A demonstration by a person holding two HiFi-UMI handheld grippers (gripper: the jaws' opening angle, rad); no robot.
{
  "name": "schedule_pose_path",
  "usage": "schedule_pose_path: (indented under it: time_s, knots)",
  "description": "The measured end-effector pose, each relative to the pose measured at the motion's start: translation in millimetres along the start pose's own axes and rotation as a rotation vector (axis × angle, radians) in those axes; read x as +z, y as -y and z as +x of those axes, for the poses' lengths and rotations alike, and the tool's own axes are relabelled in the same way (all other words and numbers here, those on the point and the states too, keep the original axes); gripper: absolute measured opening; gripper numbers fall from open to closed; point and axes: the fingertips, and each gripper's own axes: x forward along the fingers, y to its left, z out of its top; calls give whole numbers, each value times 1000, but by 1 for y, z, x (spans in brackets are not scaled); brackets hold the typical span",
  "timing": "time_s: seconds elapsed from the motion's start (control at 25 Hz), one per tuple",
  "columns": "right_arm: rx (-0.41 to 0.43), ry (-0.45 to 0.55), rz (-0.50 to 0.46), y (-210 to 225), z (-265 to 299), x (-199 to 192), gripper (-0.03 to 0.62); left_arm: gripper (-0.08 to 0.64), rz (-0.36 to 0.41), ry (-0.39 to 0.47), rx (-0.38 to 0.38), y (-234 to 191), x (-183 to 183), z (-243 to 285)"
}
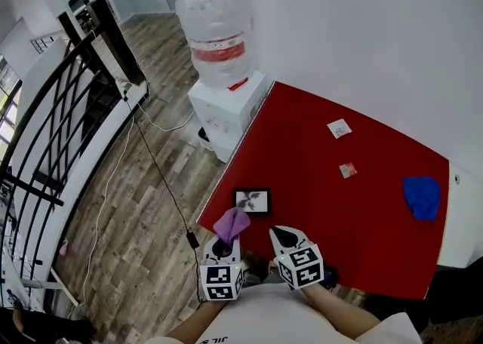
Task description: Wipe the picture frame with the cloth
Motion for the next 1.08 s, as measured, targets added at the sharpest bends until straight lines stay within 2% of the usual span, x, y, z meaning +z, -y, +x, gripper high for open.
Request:
schedule_pose_path:
  time_s: [0.16, 0.8, 1.08]
  knots:
    - [-7, -1, -36, 1, 0, 1, 3, 57, -27, -14, -9, 2, -3, 2]
    - [0, 1, -66, -7, -6, -6, 2, 57, -17, -16, -11, 8, -8, -10]
    - [21, 9, -113, -14, -1, 2, 2, 57, -25, 10, 12, 2, -3, -13]
